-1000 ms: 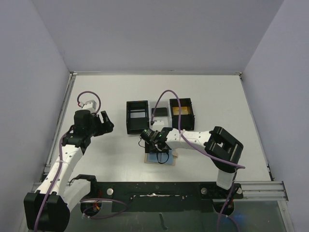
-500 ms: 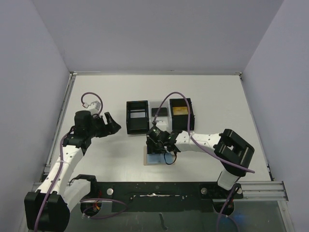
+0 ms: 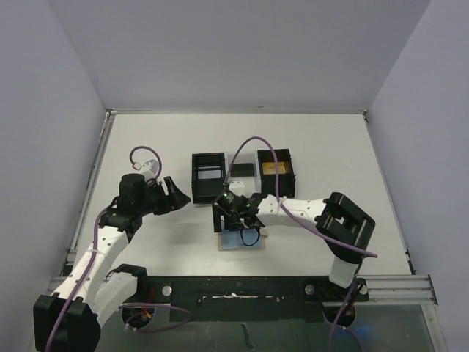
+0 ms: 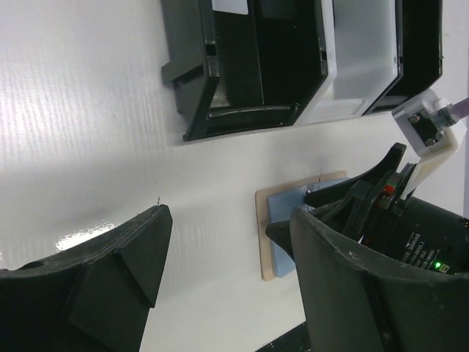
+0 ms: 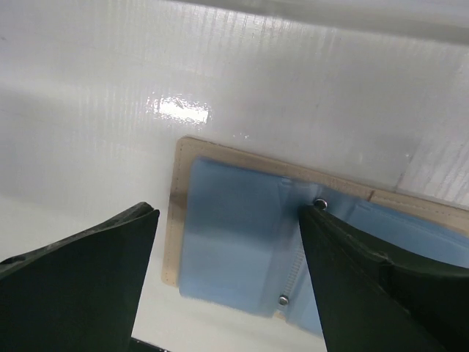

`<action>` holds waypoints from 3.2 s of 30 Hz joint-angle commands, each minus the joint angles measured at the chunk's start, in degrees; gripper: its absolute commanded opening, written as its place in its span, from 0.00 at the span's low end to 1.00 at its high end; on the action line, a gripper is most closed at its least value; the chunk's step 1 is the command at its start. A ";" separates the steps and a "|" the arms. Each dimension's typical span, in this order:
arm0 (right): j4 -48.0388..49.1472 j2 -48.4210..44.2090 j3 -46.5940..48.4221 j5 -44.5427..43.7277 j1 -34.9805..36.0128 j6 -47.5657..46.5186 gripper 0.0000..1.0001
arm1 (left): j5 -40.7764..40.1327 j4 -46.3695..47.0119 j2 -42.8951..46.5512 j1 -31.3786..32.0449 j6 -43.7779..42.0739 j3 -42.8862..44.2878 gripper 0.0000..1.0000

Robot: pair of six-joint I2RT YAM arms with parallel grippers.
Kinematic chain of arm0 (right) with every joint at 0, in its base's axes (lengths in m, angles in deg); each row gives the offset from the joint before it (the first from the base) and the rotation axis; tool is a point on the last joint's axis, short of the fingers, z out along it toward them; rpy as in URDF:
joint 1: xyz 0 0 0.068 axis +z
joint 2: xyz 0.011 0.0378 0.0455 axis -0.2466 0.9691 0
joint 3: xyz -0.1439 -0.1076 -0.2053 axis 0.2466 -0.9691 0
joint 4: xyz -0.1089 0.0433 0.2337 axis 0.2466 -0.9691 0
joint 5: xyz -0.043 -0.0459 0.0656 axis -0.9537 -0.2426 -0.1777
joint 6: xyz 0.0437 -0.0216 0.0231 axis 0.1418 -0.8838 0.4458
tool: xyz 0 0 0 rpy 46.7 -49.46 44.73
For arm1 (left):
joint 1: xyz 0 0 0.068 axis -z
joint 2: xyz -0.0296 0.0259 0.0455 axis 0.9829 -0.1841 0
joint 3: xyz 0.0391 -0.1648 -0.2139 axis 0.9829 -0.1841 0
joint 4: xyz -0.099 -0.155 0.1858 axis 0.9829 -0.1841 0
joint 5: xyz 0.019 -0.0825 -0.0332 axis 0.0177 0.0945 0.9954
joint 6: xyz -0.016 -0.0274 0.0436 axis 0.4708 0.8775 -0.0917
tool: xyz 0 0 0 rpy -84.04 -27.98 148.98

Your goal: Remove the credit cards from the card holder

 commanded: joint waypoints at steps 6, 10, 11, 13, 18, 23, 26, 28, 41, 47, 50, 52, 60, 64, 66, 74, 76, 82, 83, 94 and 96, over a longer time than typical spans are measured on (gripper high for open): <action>-10.20 7.29 6.92 -6.36 2.75 2.59 0.79 | -6.15 -0.46 2.39 0.03 -0.79 1.31 0.65; -5.07 4.63 3.88 -4.49 2.69 1.45 0.75 | -6.06 -0.13 2.20 0.06 -0.68 1.13 0.65; -3.01 3.77 2.67 -3.25 2.28 1.00 0.75 | -5.95 -0.10 2.08 0.00 -0.68 1.13 0.65; 1.89 1.80 -0.28 0.49 1.31 0.24 0.75 | -5.76 -0.09 1.85 0.00 -0.68 1.17 0.65; 2.85 -0.19 -2.94 0.86 0.20 0.90 0.72 | -5.50 -0.02 1.56 0.05 -0.63 1.04 0.65; -1.74 1.86 -1.64 -1.60 1.12 0.03 0.72 | -5.31 0.08 1.45 0.11 -0.59 1.00 0.65; -6.08 3.96 0.96 -4.71 1.99 0.68 0.73 | -5.33 0.03 1.52 0.07 -0.59 1.04 0.65; -8.50 5.31 2.42 -6.39 2.34 0.78 0.73 | -5.39 0.05 1.52 0.05 -0.59 0.96 0.65; -8.95 5.89 3.06 -7.77 3.14 1.08 0.49 | -5.44 0.26 1.20 0.13 -0.59 0.86 0.65; 0.24 0.52 -2.99 -1.44 0.58 0.82 0.35 | -4.97 0.43 0.50 0.16 -0.59 0.89 0.65; 7.21 -2.32 -7.03 4.14 -1.27 0.32 0.35 | -4.77 0.57 0.60 0.24 -0.59 0.82 0.65; 11.47 -3.56 -9.52 7.81 -2.44 0.42 0.38 | -3.94 0.98 0.50 0.32 -0.59 0.70 0.65; 12.62 -4.29 -11.71 10.05 -4.04 0.97 0.46 | 6.08 5.03 -2.66 1.38 0.60 -0.44 0.65; 13.48 -4.63 -12.64 10.71 -4.31 1.20 0.46 | 11.34 10.47 -4.89 5.09 5.39 -2.37 0.65; 14.20 -5.10 -13.28 11.11 -4.46 1.32 0.47 | 10.92 13.51 -5.72 9.81 8.47 -3.76 0.65; 16.37 -6.03 -15.31 12.72 -5.26 1.93 0.46 | 3.88 21.30 -7.97 20.92 17.55 -10.42 0.56; 17.46 -6.23 -15.74 13.69 -5.53 2.07 0.46 | 3.39 22.26 -8.41 21.93 18.55 -11.48 0.49; 19.27 -7.26 -16.74 14.77 -6.07 2.72 0.47 | 3.65 27.03 -10.02 24.72 20.09 -13.25 0.44; 19.57 -7.34 -16.96 14.81 -6.18 2.86 0.47 | 4.11 28.13 -10.94 25.14 20.33 -13.42 0.44; 22.32 -7.92 -19.00 16.54 -7.19 3.87 0.47 | 3.34 37.33 -20.50 28.50 22.26 -14.08 0.31; 22.90 -8.16 -19.58 16.94 -7.33 4.13 0.46 | 2.30 37.36 -20.82 28.59 22.28 -14.23 0.30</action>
